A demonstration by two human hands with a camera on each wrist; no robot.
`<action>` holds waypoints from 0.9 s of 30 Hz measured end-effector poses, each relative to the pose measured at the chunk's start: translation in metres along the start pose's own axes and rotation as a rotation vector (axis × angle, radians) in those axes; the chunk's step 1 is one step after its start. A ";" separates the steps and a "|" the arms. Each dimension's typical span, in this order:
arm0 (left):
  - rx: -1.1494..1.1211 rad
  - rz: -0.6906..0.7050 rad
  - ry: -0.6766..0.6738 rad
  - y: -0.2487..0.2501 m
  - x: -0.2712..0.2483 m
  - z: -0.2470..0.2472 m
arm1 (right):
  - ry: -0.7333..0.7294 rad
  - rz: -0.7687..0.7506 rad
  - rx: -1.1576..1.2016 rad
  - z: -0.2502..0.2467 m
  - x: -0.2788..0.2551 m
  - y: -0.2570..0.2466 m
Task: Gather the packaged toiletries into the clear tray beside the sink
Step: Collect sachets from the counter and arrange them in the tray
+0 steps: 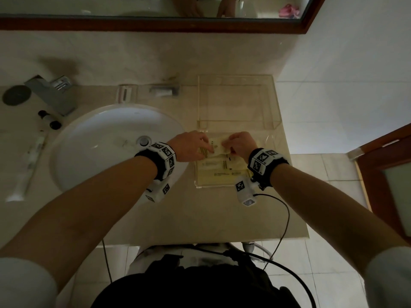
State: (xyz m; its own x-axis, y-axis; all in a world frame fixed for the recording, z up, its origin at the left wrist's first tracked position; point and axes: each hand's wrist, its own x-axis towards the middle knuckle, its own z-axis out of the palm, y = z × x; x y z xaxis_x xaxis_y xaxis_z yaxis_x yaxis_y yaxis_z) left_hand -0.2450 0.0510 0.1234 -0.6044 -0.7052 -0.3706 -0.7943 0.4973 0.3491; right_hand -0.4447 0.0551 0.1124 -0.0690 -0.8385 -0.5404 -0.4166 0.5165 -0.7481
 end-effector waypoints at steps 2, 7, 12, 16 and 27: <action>0.049 -0.003 -0.049 0.001 0.000 0.001 | -0.019 -0.005 -0.116 0.000 -0.002 -0.003; 0.103 -0.001 -0.083 -0.001 0.000 0.002 | 0.074 -0.140 -0.757 -0.006 -0.011 -0.008; 0.116 0.002 -0.072 -0.002 0.003 0.003 | -0.040 -0.323 -0.834 -0.005 -0.008 -0.008; 0.163 0.003 -0.014 0.000 0.006 0.003 | -0.100 -0.284 -0.810 -0.004 -0.002 -0.005; 0.267 0.011 0.032 0.003 0.010 0.009 | -0.090 -0.249 -0.833 0.000 0.001 0.001</action>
State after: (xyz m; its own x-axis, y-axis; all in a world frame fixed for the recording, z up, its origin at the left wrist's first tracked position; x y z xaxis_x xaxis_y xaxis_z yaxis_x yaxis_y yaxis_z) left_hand -0.2541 0.0497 0.1132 -0.6140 -0.7128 -0.3389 -0.7786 0.6176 0.1115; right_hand -0.4452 0.0544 0.1109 0.1696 -0.8752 -0.4531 -0.9396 -0.0048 -0.3424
